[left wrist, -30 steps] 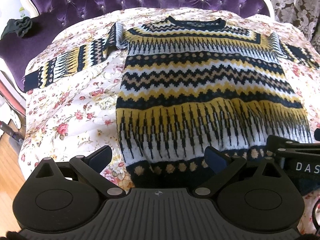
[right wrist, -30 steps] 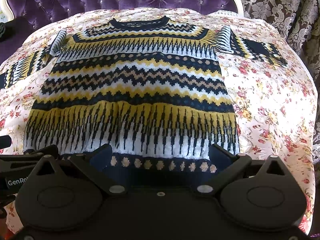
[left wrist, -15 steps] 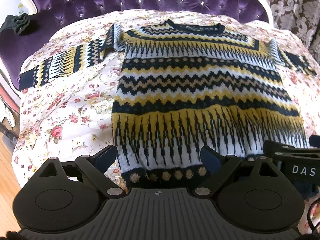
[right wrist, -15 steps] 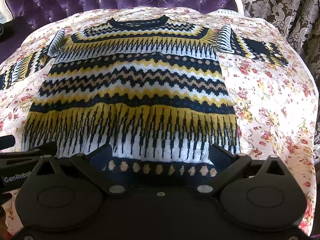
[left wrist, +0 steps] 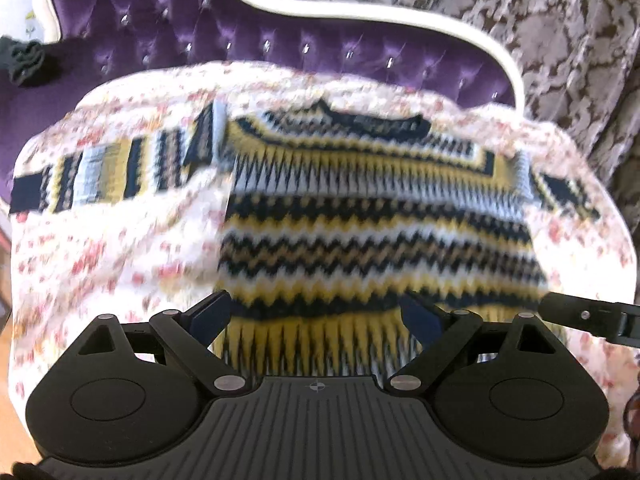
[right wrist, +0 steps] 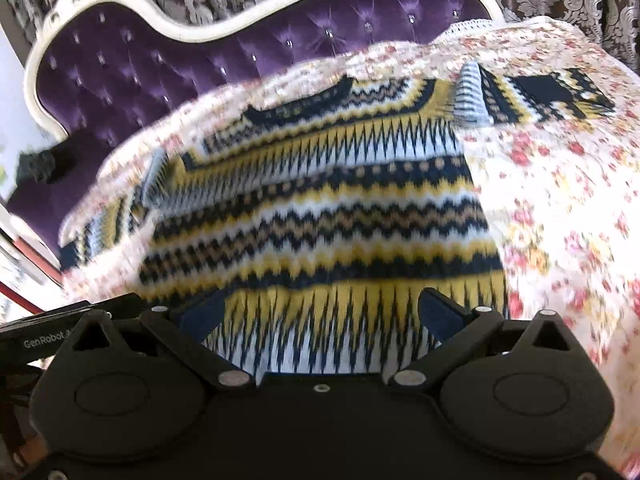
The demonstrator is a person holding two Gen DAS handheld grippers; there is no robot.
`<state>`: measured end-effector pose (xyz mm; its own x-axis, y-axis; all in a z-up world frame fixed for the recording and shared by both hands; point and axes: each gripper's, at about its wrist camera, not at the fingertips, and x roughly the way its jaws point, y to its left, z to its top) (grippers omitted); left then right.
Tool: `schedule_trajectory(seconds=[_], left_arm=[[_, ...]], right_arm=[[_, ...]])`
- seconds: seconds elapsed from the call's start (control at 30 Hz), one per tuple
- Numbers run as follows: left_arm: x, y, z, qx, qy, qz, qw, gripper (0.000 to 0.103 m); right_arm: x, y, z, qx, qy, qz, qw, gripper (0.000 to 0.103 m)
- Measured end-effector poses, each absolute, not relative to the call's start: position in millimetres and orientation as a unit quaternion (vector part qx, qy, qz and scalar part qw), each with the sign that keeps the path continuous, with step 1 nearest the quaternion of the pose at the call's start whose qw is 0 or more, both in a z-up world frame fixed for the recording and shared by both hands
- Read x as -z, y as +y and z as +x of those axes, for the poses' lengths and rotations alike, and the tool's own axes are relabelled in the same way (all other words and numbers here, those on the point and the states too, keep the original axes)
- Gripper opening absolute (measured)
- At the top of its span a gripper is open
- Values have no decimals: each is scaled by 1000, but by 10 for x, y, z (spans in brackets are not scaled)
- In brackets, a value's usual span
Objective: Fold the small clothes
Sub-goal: 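Grasp the sleeve cuff with the right gripper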
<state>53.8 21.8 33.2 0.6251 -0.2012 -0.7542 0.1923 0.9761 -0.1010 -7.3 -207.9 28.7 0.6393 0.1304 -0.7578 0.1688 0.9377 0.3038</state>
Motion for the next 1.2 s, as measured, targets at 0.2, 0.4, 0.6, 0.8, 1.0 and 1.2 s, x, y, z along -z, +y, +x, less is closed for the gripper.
schedule_trajectory(seconds=[0.2,0.4,0.6,0.8,1.0,1.2], left_arm=[[-526,-29,813,94,381,57,918,92],[-583,-260,1132,91,362,85,924,92],[-416,-438,1490,80,379,84,918,92],[-64,-560,1849,61,421,89,901,92],[207,-648,2099,46,447,94,888,92],[440,-700,2242,44,474,96,874,93]], right_arm=[[-463,-2476,256,6,430,153,890,102],[-505,-3026,653,56,419,135,896,102],[-373,-3708,1079,123,415,130,892,85],[-175,-4243,1457,184,419,109,882,77],[68,-4451,1769,188,428,92,879,77],[289,-4461,1997,195,443,58,873,73]])
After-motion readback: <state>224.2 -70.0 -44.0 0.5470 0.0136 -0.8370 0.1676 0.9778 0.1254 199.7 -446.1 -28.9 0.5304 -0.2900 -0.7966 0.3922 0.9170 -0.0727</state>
